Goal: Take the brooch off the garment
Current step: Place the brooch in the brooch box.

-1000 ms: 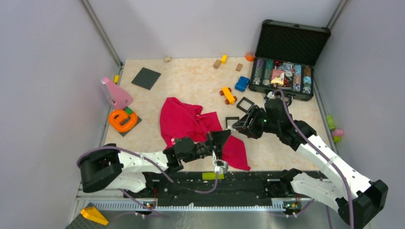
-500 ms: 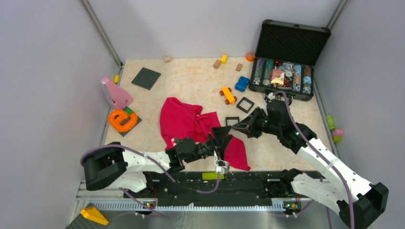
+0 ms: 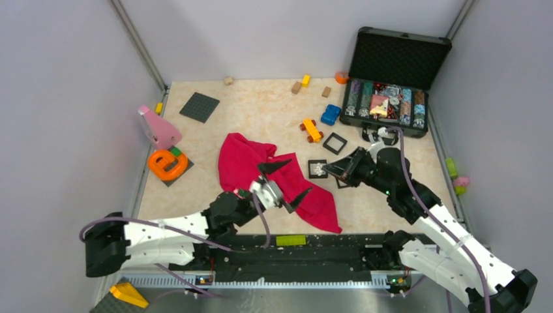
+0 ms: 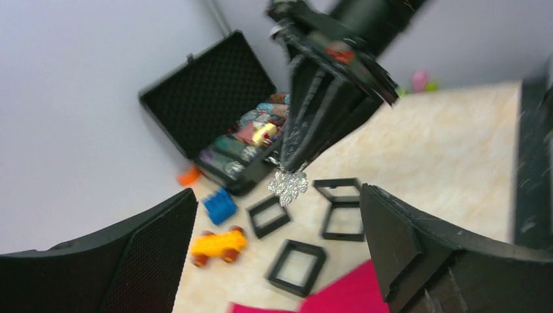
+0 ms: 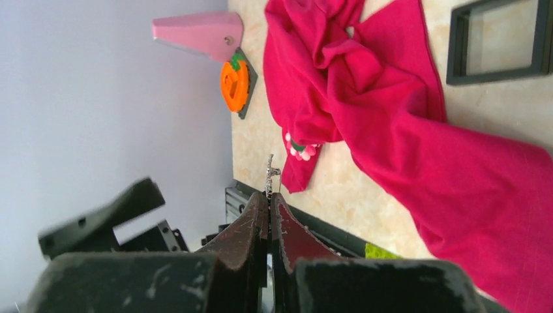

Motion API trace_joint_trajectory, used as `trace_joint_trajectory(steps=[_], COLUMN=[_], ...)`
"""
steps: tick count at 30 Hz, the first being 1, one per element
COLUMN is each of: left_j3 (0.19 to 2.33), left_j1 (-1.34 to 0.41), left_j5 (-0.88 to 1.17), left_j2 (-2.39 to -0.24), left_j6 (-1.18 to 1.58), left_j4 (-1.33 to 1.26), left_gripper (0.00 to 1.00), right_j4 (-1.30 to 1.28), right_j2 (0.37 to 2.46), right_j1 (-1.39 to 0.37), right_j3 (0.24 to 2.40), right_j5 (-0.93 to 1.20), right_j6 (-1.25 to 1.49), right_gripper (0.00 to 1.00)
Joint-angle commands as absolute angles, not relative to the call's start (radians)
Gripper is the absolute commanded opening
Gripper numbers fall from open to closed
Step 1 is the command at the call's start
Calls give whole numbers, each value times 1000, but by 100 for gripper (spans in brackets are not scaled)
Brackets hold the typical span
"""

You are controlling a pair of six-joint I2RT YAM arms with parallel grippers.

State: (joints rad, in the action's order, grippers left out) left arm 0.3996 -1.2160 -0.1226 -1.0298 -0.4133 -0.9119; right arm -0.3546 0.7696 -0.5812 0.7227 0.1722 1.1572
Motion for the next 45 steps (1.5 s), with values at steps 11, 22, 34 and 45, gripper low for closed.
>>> trace_joint_trajectory(steps=[11,22,34,45], left_j3=[518,557,536,561], left_j1=[-738,-738,-738,-738], left_j5=[467,554,496,482], left_j2=[-1013,-1196,-1217,-1276], left_j6=[1214,1381,1355,1382], left_j4=[-912,-1209,-1153,-1179], left_gripper=[74,40,46,41], right_j4=[178,259,265,327], right_j2=[567,632,621,661], right_j1=[-580,-580,-580,-580], right_j3=[562,586,584,585], right_j5=[274,317,337,432], right_j6=[870,901,891,938], right_gripper=[0,0,0,0])
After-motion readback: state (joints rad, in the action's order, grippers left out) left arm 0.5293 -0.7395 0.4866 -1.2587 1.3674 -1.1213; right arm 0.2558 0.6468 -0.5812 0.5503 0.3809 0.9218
